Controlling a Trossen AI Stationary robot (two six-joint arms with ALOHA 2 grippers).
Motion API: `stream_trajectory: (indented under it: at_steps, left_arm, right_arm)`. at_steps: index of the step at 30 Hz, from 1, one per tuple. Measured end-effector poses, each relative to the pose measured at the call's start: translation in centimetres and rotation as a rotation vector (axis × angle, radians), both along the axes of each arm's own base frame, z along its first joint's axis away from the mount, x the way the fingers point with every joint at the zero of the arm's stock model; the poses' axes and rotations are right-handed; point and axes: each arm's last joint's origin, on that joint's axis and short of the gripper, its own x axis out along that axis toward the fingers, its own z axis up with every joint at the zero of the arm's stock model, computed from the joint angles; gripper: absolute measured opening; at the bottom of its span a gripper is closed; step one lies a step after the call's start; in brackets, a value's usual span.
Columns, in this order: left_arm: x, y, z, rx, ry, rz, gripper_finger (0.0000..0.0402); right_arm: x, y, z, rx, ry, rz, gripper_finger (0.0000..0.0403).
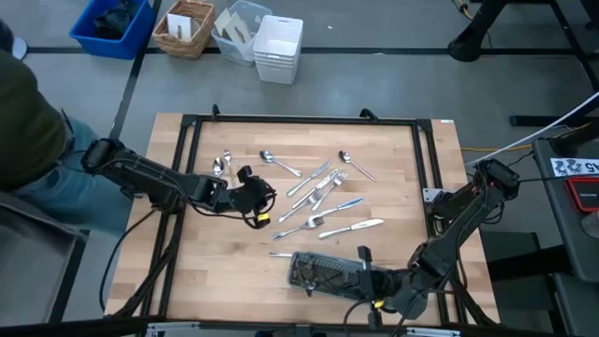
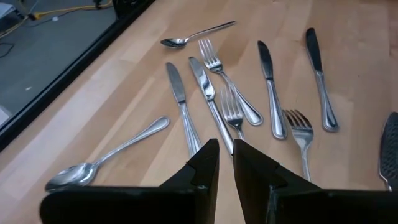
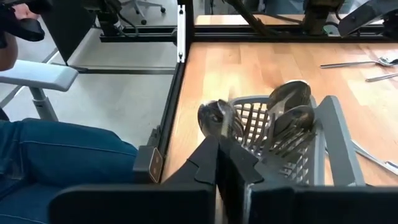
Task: Sort silverware
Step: Put the knife into the gray silverware rack, then put the spoon into the gray silverware rack
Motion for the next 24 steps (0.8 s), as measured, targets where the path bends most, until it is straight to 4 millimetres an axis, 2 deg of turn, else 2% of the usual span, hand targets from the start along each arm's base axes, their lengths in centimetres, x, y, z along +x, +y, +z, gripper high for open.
stream_trajectory:
  at_steps: [15,20,24]
  left_arm:
    - [0.0,0.0,0.0,0.0,0.001,-0.001,0.004]
    - [-0.2,0.2,0.2,-0.006,-0.005,0.01,0.004]
    - [-0.4,1.0,0.6,-0.056,-0.042,0.075,0.004]
  right_arm:
    - [-0.3,-0.3,0.0,-0.023,0.022,0.003,0.0018]
    - [-1.1,-1.3,2.3,0.021,-0.026,0.007,0.0019]
    - [-2.2,-2.7,4.7,-0.021,-0.108,0.006,0.0019]
